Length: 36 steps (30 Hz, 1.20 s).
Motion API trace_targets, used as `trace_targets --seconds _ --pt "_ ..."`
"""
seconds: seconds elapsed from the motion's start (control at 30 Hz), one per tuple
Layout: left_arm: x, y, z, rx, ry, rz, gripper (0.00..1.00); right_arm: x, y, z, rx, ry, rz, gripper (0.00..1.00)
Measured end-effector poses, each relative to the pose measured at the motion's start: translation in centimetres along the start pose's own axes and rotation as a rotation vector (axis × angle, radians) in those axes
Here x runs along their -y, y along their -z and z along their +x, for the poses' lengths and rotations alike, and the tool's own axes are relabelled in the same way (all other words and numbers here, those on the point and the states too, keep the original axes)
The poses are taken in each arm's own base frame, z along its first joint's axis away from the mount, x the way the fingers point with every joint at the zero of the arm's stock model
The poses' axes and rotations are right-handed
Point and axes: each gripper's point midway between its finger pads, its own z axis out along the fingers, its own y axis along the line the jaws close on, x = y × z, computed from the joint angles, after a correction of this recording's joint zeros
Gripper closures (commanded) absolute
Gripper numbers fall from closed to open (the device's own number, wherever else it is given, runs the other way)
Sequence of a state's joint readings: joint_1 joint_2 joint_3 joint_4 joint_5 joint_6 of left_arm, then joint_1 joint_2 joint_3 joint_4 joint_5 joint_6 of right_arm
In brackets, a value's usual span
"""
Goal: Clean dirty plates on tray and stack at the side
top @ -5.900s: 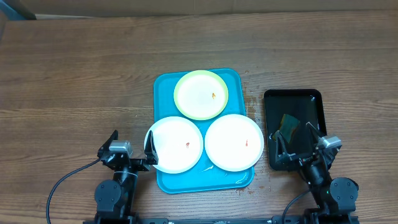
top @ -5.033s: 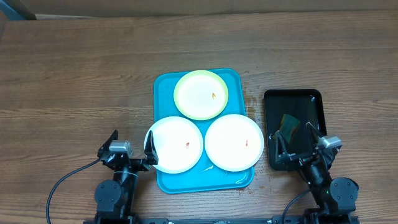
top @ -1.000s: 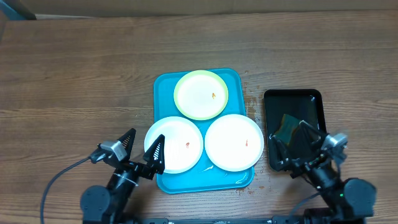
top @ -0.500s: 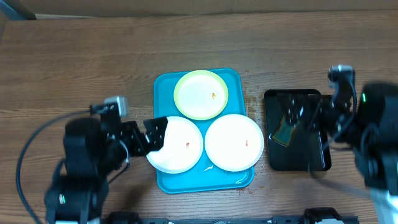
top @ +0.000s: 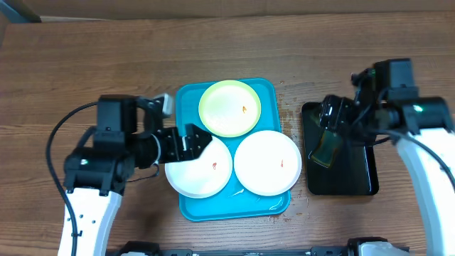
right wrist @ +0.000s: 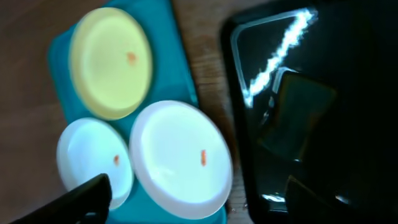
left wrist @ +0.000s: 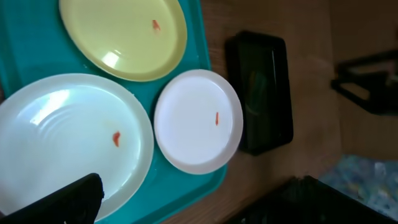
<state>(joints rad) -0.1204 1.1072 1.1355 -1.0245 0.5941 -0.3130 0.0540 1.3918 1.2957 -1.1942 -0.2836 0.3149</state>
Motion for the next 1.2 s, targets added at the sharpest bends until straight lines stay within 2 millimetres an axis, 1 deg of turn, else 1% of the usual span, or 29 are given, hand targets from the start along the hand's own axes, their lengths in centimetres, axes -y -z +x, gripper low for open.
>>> trace_targets --seconds 0.03,0.17,0.2,0.27,0.3,0.37,0.47,0.5,0.57,0.67,0.73,0.8,0.83,0.87,0.9,0.93,1.0,1.07,1.13,1.2 --pt "0.4 -0.3 0.4 -0.013 -0.025 -0.003 0.0 0.8 -1.1 0.1 -0.021 -0.025 0.028 0.16" --pt "1.6 -1.6 1.9 -0.056 -0.138 -0.05 0.0 3.9 -6.2 1.1 -0.12 -0.113 0.136 0.33" --pt "1.9 -1.9 2.3 -0.063 -0.166 -0.065 0.0 4.7 -7.3 1.4 -0.141 -0.133 0.163 0.36" --pt "2.3 -2.4 2.9 -0.073 -0.222 -0.1 0.01 6.4 -9.2 2.1 -0.171 -0.181 0.223 0.39" --pt "2.4 -2.5 3.1 -0.073 -0.242 -0.115 0.03 7.0 -9.8 2.4 -0.177 -0.196 0.245 0.43" --pt "2.7 -2.9 3.4 -0.068 -0.294 -0.146 0.03 8.5 -11.4 3.0 -0.188 -0.222 0.292 0.51" --pt "3.4 -3.2 3.3 -0.044 -0.357 -0.164 0.0 10.0 -13.5 3.8 -0.203 -0.248 0.332 0.82" --pt "3.7 -3.3 3.2 -0.031 -0.375 -0.168 0.0 10.4 -14.2 3.9 -0.202 -0.268 0.34 0.96" --pt "3.8 -3.4 2.9 -0.016 -0.385 -0.172 0.0 10.5 -14.6 3.7 -0.194 -0.268 0.338 0.96" --pt "3.9 -3.3 2.2 0.015 -0.392 -0.181 0.0 10.5 -14.6 3.6 -0.196 -0.266 0.335 0.96" --pt "4.0 -3.3 1.8 0.03 -0.395 -0.183 0.0 10.7 -14.3 3.6 -0.206 -0.263 0.338 0.96" --pt "4.1 -3.3 1.7 0.039 -0.398 -0.181 0.0 11.0 -13.4 3.5 -0.227 -0.251 0.353 0.96" --pt "4.1 -3.3 1.6 0.042 -0.398 -0.18 0.0 11.1 -12.8 3.2 -0.232 -0.245 0.356 0.82" --pt "4.1 -3.3 1.5 0.044 -0.398 -0.179 0.0 11.1 -12.1 2.7 -0.228 -0.238 0.36 0.57" --pt "4.1 -3.4 1.5 0.045 -0.398 -0.179 0.0 11.1 -11.4 2.3 -0.226 -0.231 0.361 0.48" --pt "4.1 -3.4 1.5 0.044 -0.399 -0.179 0.0 11.0 -10.8 1.9 -0.218 -0.224 0.36 0.46" --pt "4.1 -3.6 1.5 0.038 -0.396 -0.182 0.0 10.7 -9.6 1.5 -0.206 -0.197 0.357 0.46" --pt "3.9 -4.0 1.5 0.027 -0.392 -0.189 0.0 10.5 -9.1 1.5 -0.2 -0.183 0.354 0.46" --pt "3.6 -4.5 1.5 0.012 -0.384 -0.197 0.0 10.5 -9.3 1.4 -0.193 -0.178 0.351 0.46" --pt "3.3 -5.1 1.6 -0.006 -0.376 -0.207 0.0 10.8 -10.1 1.7 -0.185 -0.177 0.35 0.47"
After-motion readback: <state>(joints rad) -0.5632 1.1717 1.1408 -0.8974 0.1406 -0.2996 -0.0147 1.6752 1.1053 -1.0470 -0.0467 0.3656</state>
